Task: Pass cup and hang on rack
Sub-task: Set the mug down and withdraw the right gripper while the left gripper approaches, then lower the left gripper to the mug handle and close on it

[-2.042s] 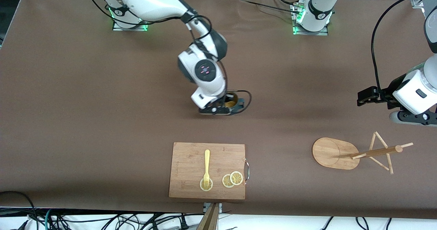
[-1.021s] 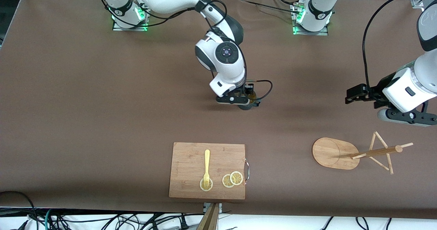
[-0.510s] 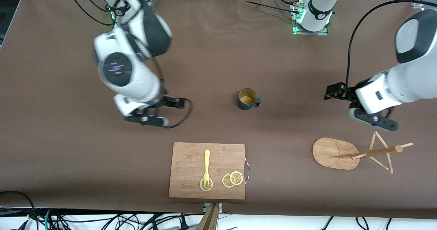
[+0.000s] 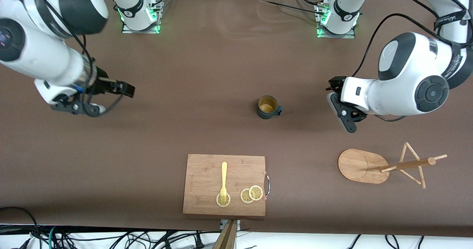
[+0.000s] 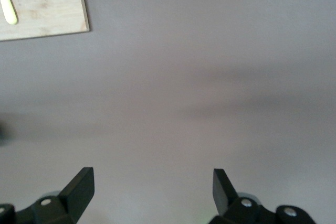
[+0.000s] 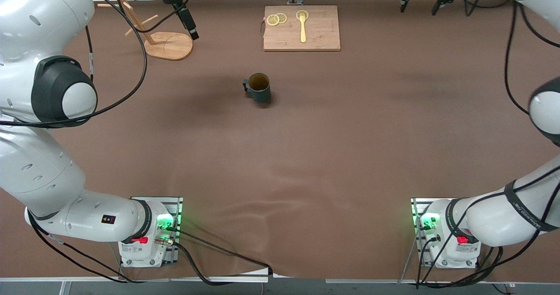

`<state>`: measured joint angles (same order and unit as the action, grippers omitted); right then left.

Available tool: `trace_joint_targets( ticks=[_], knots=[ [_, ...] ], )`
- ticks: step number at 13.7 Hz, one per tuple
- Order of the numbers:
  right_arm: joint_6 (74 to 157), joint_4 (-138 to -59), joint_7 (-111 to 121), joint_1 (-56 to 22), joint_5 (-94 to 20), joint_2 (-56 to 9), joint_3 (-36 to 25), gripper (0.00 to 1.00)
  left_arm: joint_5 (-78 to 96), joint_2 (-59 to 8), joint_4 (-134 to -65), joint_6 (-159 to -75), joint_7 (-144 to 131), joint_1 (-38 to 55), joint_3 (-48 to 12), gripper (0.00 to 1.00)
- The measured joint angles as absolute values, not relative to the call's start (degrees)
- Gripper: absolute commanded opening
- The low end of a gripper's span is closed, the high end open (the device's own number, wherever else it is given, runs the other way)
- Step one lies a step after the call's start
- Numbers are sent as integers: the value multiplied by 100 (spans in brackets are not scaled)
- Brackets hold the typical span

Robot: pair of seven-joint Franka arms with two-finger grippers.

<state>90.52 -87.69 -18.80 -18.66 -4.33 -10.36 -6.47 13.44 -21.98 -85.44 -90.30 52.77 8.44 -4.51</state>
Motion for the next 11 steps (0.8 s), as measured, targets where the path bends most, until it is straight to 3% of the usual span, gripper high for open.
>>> trace_joint_targets(
  ticks=[5,9,11],
  knots=[
    [9123,-9317,-1486,-1766,-431,-483,-886,100,2620,-1848,-10417,-10929,8346,884,-447,100],
    [9107,-9329,-1173,-684,-403,-382,-33,100,4043,-1841,-11528,-11883,10511,906,-442,100],
    [9073,-9355,-972,-490,-194,-231,81,100,4809,-1867,-11910,-12206,11410,928,-441,100]
  ],
)
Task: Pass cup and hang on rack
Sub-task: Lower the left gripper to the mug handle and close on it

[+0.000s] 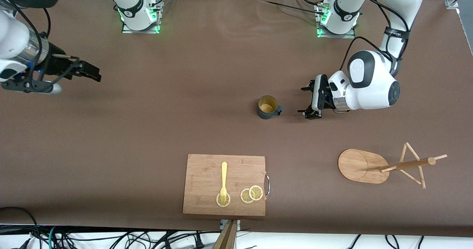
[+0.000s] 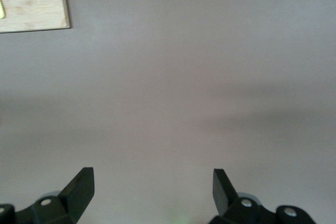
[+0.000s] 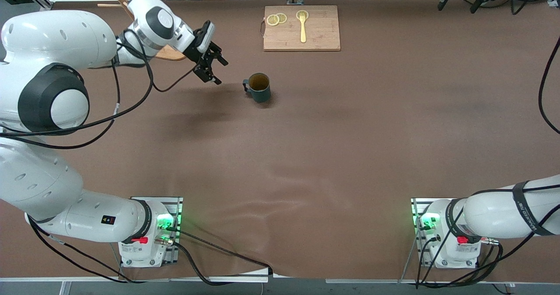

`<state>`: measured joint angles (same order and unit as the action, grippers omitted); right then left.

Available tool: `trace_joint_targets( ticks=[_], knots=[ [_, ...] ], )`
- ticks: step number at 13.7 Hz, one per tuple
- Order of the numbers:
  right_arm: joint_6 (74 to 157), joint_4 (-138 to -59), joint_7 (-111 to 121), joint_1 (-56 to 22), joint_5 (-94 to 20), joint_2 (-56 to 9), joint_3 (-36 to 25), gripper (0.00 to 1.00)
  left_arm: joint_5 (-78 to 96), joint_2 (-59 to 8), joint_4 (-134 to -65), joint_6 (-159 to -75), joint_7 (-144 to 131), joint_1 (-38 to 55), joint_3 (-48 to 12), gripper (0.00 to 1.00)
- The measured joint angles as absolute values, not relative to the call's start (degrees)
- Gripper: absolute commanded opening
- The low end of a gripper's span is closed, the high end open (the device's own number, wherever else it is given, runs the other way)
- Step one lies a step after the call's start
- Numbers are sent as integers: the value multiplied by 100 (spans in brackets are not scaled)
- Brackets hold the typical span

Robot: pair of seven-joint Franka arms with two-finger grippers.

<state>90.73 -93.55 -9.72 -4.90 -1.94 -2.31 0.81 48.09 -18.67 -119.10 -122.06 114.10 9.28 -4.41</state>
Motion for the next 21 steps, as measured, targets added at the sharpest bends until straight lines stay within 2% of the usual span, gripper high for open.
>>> trace_joint_targets(
  ticks=[4,8,13,21],
  knots=[
    [9071,-9458,-843,-473,-22,-80,130,100,6898,-2240,-12507,-12587,13479,1096,-442,100],
    [9090,-9476,-835,-456,38,-91,131,100,8201,-2892,-12533,-12606,14873,1130,-442,100],
    [9156,-9213,-833,-446,63,-109,130,100,8799,-3244,-12529,-12459,15532,1131,-442,100],
    [9238,-8990,-812,-459,128,-385,207,100,8814,-3286,-12425,-12193,15537,951,-364,100]
  ],
)
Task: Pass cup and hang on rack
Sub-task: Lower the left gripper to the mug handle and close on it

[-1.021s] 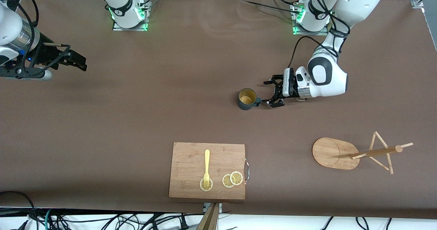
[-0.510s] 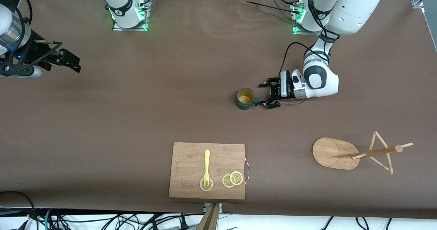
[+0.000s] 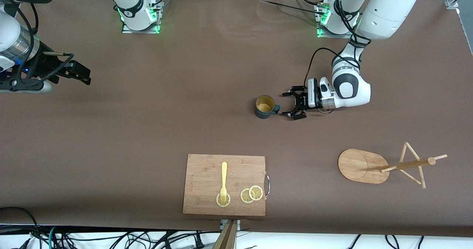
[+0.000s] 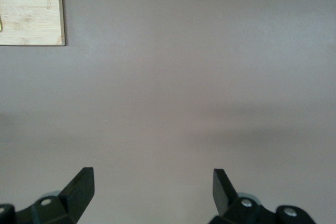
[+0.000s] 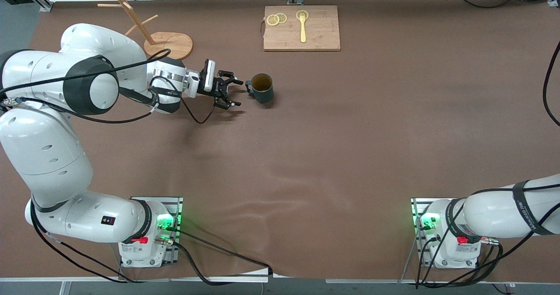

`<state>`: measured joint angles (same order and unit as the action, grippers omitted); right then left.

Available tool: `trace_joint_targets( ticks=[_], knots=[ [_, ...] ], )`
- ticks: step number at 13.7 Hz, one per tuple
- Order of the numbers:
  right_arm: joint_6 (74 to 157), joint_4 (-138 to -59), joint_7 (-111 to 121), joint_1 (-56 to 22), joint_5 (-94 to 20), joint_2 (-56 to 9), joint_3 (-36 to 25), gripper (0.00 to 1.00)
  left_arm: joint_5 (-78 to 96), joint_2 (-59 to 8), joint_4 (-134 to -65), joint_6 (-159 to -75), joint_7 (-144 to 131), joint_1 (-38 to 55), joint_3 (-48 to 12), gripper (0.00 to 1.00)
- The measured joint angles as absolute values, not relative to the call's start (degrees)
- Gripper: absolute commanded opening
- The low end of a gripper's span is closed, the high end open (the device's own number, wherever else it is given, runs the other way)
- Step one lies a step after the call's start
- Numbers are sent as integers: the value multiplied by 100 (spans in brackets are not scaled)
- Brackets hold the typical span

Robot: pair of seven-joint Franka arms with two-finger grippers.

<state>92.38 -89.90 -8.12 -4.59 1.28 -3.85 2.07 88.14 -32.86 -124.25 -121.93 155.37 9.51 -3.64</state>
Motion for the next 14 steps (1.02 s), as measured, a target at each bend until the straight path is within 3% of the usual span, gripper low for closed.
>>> trace_joint_targets(
  ticks=[14],
  knots=[
    [9237,-8986,-812,-462,128,-386,214,100,9605,-3615,-12187,-12147,15515,1246,-485,100]
  ],
)
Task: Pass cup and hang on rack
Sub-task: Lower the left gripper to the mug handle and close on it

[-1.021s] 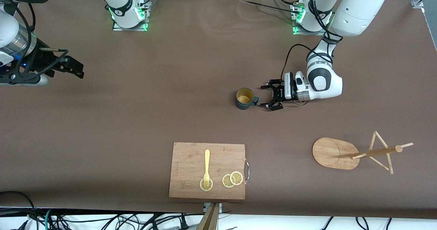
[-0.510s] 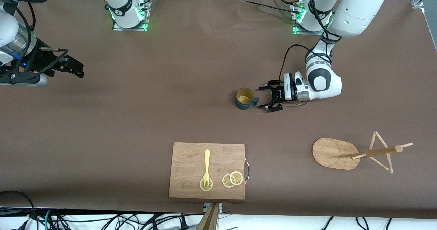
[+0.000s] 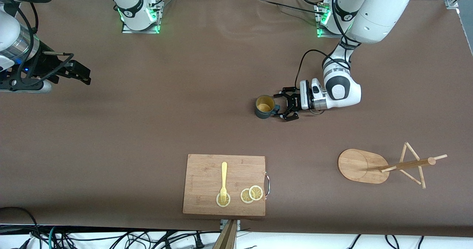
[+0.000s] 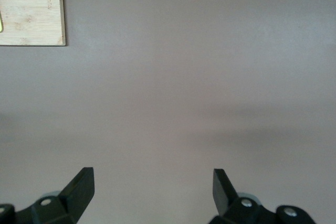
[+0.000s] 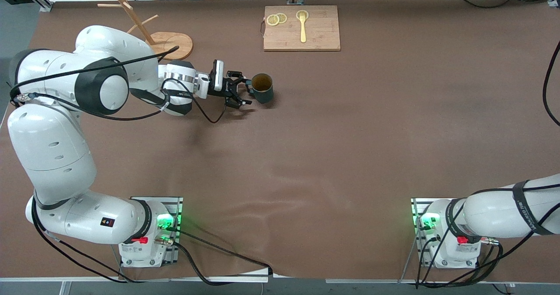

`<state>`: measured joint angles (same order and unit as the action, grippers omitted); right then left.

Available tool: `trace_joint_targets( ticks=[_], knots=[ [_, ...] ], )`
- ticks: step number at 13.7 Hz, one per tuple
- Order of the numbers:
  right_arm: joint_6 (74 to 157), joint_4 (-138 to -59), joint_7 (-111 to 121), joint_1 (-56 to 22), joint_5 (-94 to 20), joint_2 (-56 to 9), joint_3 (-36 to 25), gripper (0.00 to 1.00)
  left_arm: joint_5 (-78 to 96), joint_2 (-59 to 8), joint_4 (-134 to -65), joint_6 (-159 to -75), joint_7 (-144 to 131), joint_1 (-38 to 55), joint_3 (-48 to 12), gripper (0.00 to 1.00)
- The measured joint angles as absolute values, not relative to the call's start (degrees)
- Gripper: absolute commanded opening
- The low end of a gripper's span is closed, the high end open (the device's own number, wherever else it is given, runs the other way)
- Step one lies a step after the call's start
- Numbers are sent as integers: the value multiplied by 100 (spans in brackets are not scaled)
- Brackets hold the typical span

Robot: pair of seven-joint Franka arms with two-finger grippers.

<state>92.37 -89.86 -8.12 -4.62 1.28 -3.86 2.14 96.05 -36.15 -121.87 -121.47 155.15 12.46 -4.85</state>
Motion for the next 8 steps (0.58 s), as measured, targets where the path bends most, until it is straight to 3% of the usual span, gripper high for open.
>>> trace_joint_targets(
  ticks=[2,3,4,5,6,8],
  knots=[
    [9237,-8986,-812,-462,128,-386,214,100,9686,-3660,-12184,-12141,15494,1264,-485,99],
    [9237,-8986,-812,-462,128,-386,214,100,9686,-3677,-12184,-12115,15493,1264,-485,72],
    [9237,-8986,-812,-462,128,-386,214,100,9687,-3689,-12182,-12081,15493,1264,-485,37],
    [9237,-8986,-812,-462,128,-386,214,100,9687,-3696,-12178,-12061,15492,1264,-485,18],
    [9237,-8986,-812,-462,128,-386,215,100,9687,-3700,-12174,-12049,15491,1264,-484,2],
    [9237,-8986,-812,-462,128,-386,215,100,9688,-3708,-12172,-12046,15484,1263,-484,0]
  ],
)
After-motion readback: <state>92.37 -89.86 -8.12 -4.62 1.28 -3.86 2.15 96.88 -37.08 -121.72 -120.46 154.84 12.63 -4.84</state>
